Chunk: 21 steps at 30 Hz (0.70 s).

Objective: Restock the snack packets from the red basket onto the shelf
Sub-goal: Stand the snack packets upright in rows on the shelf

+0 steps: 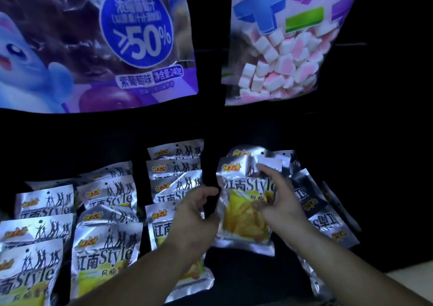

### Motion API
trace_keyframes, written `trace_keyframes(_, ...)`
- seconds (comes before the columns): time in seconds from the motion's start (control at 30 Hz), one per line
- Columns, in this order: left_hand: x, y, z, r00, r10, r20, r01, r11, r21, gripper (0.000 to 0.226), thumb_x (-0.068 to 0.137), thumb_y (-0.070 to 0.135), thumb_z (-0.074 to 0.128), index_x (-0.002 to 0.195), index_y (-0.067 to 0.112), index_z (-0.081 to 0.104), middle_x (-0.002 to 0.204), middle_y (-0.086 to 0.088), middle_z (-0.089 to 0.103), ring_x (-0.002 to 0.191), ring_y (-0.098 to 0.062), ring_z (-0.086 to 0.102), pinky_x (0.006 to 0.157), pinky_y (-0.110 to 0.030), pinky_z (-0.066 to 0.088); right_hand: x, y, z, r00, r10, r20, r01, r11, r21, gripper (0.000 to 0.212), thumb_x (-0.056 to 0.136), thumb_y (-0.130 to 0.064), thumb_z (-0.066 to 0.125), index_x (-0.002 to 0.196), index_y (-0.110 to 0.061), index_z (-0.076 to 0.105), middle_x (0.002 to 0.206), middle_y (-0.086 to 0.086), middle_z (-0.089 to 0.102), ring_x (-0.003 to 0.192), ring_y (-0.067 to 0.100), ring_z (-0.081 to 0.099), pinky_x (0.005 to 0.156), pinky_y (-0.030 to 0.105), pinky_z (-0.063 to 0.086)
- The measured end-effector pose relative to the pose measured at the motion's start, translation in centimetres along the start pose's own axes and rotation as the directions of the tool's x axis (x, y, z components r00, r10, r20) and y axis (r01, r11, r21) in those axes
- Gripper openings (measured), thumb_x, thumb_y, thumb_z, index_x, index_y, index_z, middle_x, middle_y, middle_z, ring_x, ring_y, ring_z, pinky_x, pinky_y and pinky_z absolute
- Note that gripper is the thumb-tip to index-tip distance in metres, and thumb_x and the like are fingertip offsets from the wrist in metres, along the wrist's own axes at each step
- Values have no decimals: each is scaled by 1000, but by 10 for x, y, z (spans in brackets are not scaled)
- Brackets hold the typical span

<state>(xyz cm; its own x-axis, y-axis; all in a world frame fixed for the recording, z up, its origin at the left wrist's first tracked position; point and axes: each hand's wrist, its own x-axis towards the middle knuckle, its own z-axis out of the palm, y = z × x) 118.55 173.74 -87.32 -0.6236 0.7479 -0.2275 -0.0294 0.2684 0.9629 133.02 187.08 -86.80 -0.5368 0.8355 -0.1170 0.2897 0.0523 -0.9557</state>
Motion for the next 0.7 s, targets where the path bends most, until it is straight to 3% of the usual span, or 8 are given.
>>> trace_keyframes(0.07, 5, 0, -9, 998, -16, -58, 13, 999, -48, 40, 94, -3, 64, 118, 29, 66, 107, -1, 72, 63, -7, 69, 50, -19, 52, 27, -6, 1, 997, -35, -67, 32, 999, -45, 82, 87, 7, 68, 136, -56, 48, 146, -11, 33, 88, -15, 52, 54, 7, 48)
trace_keyframes(0.17, 8, 0, -17, 998, 2, -61, -7, 997, -78, 39, 94, -7, 62, 111, 28, 65, 94, -6, 75, 54, -6, 60, 46, -17, 46, 67, -11, 10, 991, -89, -104, 78, 991, -105, 84, 86, 8, 67, 138, -55, 46, 140, -5, 34, 94, 1, 55, 53, 9, 48)
trace_keyframes(0.27, 10, -7, -20, 999, 21, -40, -23, 998, -63, 44, 94, -8, 61, 115, 31, 64, 102, -11, 74, 64, -9, 60, 51, -16, 47, 97, -14, 27, 990, -118, -74, 108, 985, -133, 88, 81, 12, 61, 138, -54, 46, 127, -3, 37, 87, 5, 56, 52, 16, 52)
trace_keyframes(0.33, 10, -11, -20, 1000, 9, -29, -11, 997, -71, 46, 94, -9, 59, 119, 29, 63, 107, -5, 74, 66, -6, 66, 53, -15, 48, 109, -7, 38, 993, -104, -57, 94, 982, -165, 92, 78, 15, 59, 135, -56, 45, 126, -1, 37, 91, 7, 55, 52, 11, 48)
trace_keyframes(0.5, 13, -18, -18, 1000, 0, -25, 0, 1000, -15, 48, 91, -14, 60, 116, 27, 65, 103, 1, 74, 82, 0, 71, 56, -14, 52, 105, 49, 52, 995, -91, 48, 102, 935, -339, 98, 89, 10, 62, 144, -64, 27, 152, -7, 20, 109, 17, 57, 61, 11, 48)
trace_keyframes(0.57, 14, -30, -12, 999, -28, -16, 28, 1000, 13, 55, 88, -13, 62, 116, 34, 66, 113, 8, 71, 99, -4, 69, 65, -20, 58, 103, 62, 45, 995, -95, 24, 96, 905, -415, 101, 91, 3, 66, 149, -63, 17, 157, -7, 14, 121, 19, 52, 74, 13, 49)
trace_keyframes(0.63, 13, -33, -7, 998, -59, 17, 58, 997, 57, 64, 83, -6, 66, 120, 46, 65, 121, 23, 59, 111, -2, 61, 73, -36, 64, 105, 67, 37, 993, -121, -15, 97, 858, -504, 99, 92, -11, 71, 151, -61, 9, 162, -5, 11, 133, 24, 47, 94, 29, 52)
trace_keyframes(0.7, 11, -31, -4, 998, -47, 48, 41, 991, 124, 69, 83, 2, 68, 127, 54, 59, 123, 35, 49, 116, 7, 51, 80, -43, 64, 107, 68, 33, 989, -139, -48, 86, 809, -581, 97, 90, -21, 75, 154, -55, 11, 166, -4, 8, 141, 28, 41, 107, 42, 46)
